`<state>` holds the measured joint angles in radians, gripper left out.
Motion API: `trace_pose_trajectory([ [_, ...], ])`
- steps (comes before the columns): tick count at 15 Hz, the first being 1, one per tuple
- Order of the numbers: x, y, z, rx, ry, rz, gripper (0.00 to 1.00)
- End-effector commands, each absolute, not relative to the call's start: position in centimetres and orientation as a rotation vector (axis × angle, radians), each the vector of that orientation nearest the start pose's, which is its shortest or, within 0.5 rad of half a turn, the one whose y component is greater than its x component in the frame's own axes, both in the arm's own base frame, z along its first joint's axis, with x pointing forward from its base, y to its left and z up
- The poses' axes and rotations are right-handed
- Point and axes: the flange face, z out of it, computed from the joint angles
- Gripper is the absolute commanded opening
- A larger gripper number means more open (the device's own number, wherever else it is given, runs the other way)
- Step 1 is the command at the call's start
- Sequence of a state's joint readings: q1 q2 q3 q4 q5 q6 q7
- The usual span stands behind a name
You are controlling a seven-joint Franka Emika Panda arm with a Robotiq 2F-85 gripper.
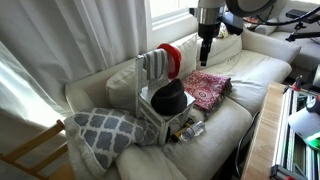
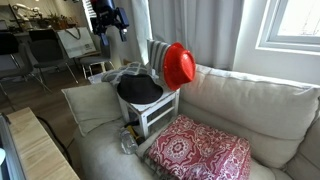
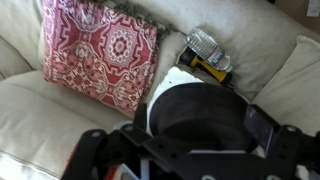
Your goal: Put the black hat on the orange hat
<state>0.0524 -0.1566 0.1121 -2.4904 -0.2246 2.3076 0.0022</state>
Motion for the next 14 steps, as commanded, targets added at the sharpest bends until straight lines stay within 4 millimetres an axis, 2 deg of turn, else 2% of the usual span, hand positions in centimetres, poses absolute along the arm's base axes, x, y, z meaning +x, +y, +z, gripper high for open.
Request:
trace_pose_trajectory([
  [1,46.5,10.6,29.4,-3.186,-0.836,-0.018,1.0],
  [4,47.8,12.3,26.2,-3.083,-1.082,-0.028,1.0],
  [5,46.3,11.7,28.2,-3.134,-0.937,-0.042,1.0],
  [8,47.4,12.2,26.4,-3.09,-1.031,-0.016,1.0],
  [11,47.8,12.3,26.4,-3.084,-1.043,-0.021,1.0],
  [14,48.5,12.2,24.0,-2.937,-1.233,-0.016,1.0],
])
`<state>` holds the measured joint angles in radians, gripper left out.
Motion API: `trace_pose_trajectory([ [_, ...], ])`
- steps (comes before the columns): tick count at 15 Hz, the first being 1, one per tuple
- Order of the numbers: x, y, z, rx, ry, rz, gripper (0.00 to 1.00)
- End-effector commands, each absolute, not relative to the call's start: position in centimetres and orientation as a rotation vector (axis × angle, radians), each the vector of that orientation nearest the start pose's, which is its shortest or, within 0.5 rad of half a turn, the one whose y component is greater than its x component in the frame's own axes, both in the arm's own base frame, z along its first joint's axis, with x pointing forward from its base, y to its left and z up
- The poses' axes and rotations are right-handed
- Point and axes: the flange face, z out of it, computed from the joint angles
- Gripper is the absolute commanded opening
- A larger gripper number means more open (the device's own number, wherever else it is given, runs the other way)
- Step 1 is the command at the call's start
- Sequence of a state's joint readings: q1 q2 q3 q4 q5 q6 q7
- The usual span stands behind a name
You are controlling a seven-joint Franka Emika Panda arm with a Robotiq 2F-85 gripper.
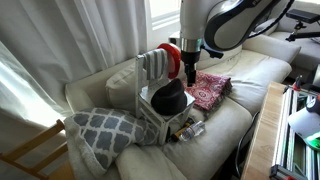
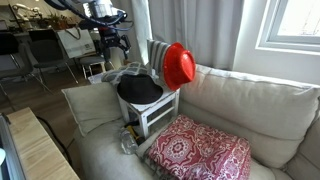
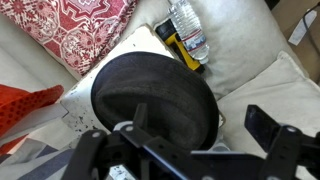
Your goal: Put the black hat on the orange hat
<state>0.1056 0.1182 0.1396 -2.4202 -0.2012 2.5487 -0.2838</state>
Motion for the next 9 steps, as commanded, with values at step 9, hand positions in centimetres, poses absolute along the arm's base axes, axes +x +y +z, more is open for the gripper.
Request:
trace_pose_trajectory([
  [9,51.1,12.1,18.7,-2.642,-1.657,-0.043,1.0],
])
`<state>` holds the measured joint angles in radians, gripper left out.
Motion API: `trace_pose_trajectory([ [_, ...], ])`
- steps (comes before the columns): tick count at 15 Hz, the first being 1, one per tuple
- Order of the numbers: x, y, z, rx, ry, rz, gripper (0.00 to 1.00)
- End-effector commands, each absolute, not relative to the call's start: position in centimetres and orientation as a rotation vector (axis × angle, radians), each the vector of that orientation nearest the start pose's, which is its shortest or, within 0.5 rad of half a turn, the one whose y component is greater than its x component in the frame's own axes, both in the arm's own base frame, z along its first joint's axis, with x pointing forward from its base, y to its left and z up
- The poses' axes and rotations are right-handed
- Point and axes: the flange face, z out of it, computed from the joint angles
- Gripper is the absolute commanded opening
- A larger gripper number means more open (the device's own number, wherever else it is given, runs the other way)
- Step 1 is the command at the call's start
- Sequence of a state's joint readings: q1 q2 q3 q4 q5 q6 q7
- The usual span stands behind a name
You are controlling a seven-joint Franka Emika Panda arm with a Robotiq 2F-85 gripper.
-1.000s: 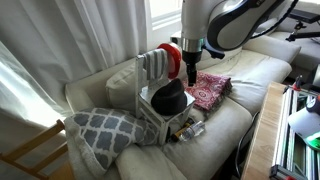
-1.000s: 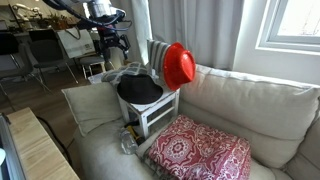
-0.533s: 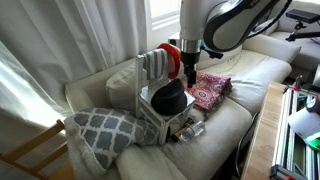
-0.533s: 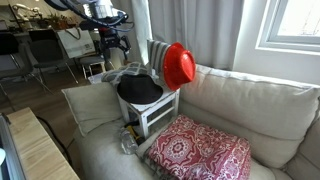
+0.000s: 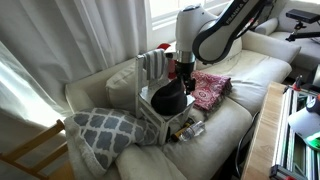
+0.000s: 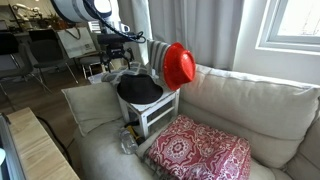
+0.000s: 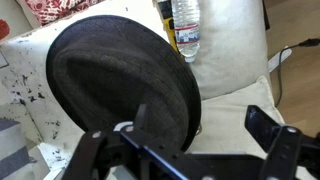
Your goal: Put the black hat on the orange hat
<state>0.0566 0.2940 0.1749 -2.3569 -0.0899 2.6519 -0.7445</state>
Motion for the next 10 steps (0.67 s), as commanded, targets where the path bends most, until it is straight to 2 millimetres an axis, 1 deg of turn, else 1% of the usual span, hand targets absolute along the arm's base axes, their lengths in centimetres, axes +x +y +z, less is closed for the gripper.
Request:
trace_pose_trajectory([
  [1,51.4,11.7,18.0,-2.634,-1.658,-0.063,1.0],
  [3,51.8,11.6,17.0,-2.6,-1.68,-0.13,1.0],
  [5,52.1,11.8,16.2,-2.557,-1.708,-0.198,1.0],
  [8,52.4,12.2,15.3,-2.5,-1.706,-0.274,1.0],
  [9,52.4,12.3,15.1,-2.487,-1.708,-0.282,0.89],
  [10,52.5,12.3,14.8,-2.473,-1.712,-0.291,0.74],
])
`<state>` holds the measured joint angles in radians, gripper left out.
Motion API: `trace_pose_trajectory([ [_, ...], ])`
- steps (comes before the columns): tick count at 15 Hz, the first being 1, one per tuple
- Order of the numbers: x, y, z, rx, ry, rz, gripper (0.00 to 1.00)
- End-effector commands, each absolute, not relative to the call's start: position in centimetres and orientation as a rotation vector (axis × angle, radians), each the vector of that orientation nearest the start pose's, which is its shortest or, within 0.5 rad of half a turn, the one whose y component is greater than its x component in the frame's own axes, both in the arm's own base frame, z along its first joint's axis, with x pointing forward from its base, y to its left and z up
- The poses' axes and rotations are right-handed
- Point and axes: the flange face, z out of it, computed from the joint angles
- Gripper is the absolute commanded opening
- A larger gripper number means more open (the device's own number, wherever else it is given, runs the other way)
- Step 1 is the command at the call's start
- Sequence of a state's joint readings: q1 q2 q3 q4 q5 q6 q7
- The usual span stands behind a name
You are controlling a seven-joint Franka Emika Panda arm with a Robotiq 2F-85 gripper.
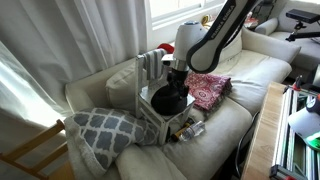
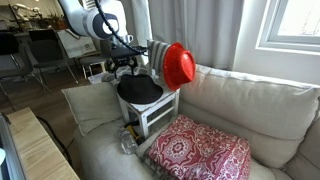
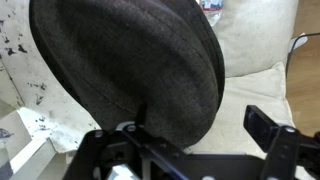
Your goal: Put the black hat on the orange hat
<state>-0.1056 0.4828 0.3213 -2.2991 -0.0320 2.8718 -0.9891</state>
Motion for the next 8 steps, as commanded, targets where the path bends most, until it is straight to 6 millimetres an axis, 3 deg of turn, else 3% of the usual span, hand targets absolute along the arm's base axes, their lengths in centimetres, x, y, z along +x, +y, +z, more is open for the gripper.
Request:
trace_pose_trajectory([
  [1,52.53,12.27,14.61,-2.461,-1.715,-0.299,0.65],
  [5,52.68,12.1,14.35,-2.433,-1.718,-0.315,0.35],
  [8,52.57,11.44,15.22,-2.444,-1.68,-0.292,0.11],
])
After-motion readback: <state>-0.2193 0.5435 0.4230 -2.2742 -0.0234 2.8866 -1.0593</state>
